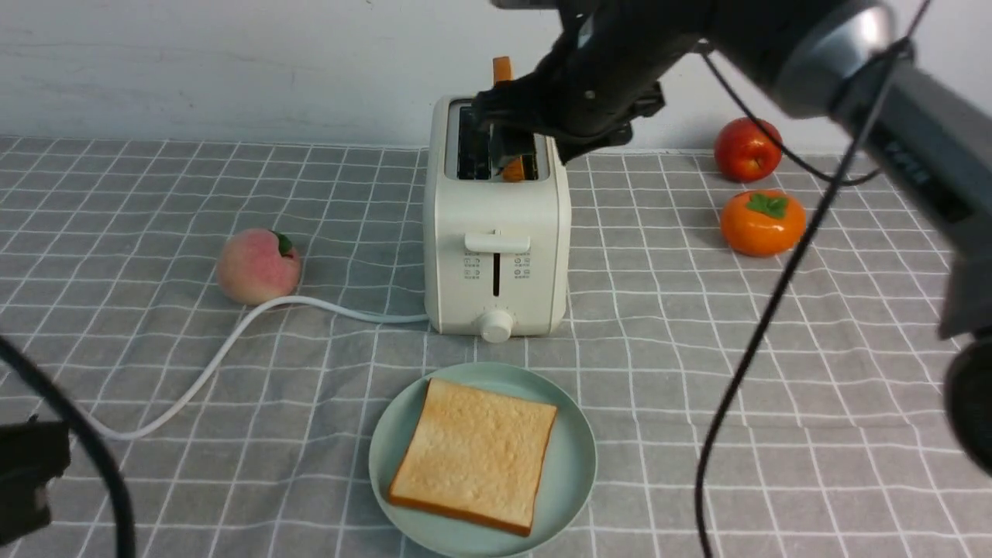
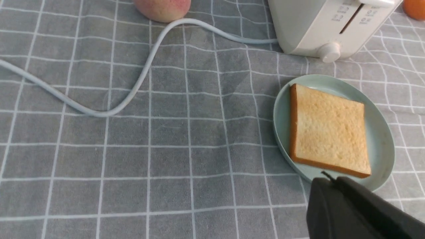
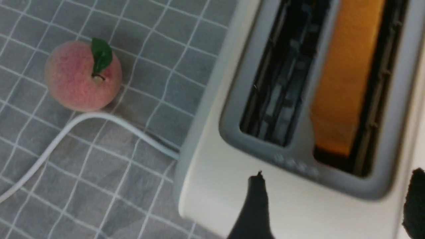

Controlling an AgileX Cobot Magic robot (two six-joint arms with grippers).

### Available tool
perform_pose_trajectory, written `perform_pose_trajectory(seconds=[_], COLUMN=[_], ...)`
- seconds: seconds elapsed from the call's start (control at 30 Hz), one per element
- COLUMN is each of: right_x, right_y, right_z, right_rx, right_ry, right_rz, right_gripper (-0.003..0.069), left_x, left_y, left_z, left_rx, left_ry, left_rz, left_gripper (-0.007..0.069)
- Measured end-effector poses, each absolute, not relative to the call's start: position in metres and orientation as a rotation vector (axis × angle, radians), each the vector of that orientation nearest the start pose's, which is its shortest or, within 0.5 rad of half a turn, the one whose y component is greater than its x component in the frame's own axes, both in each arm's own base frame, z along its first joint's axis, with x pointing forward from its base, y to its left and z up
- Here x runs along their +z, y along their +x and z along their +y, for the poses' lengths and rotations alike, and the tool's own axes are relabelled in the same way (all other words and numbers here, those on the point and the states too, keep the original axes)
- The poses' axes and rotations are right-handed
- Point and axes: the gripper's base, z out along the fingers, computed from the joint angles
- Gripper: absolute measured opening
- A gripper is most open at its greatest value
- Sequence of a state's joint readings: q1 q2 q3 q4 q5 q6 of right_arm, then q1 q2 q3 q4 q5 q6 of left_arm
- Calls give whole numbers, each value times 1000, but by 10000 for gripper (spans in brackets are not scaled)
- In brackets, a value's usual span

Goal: Take toasted bread from bread machine on grey coffee table place on plate.
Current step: 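Grasp the toast slice in the toaster and pull it up out of the slot with the right gripper, then place the held slice of bread on top of the slice on the plate with the right gripper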

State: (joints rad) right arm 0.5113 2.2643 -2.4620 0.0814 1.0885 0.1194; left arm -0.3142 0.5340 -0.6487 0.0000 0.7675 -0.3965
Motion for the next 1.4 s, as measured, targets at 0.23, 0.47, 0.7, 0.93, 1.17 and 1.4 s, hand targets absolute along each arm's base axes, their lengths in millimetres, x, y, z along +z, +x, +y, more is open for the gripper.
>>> perform_pose_trajectory(seconds=[0.23, 0.47, 0.7, 0.93, 1.17, 1.4], right_x=[322, 329, 457, 538, 470, 295], right_y=[469, 465, 388, 299, 271, 297], right_z=[262, 256, 213, 178, 191, 222], right_rx=[317, 286, 292, 475, 727, 959], right_ry=[-354, -339, -392, -473, -682, -644], right_rz=[2265, 2294, 2169, 2032, 2322, 2670], right_gripper=[538, 95, 113, 113, 113, 113], left_x=[323, 325, 324, 325, 324, 321], left_y=[57, 48, 48, 48, 48, 46], left_z=[-19, -16, -16, -16, -16, -15], left_rx=[-432, -452, -455, -456, -453, -441], left_ry=[-94, -114, -120, -120, -121, -123], left_rz=[2117, 2090, 2091, 2090, 2099, 2137], left_gripper=[-14, -14, -14, -14, -14, -14])
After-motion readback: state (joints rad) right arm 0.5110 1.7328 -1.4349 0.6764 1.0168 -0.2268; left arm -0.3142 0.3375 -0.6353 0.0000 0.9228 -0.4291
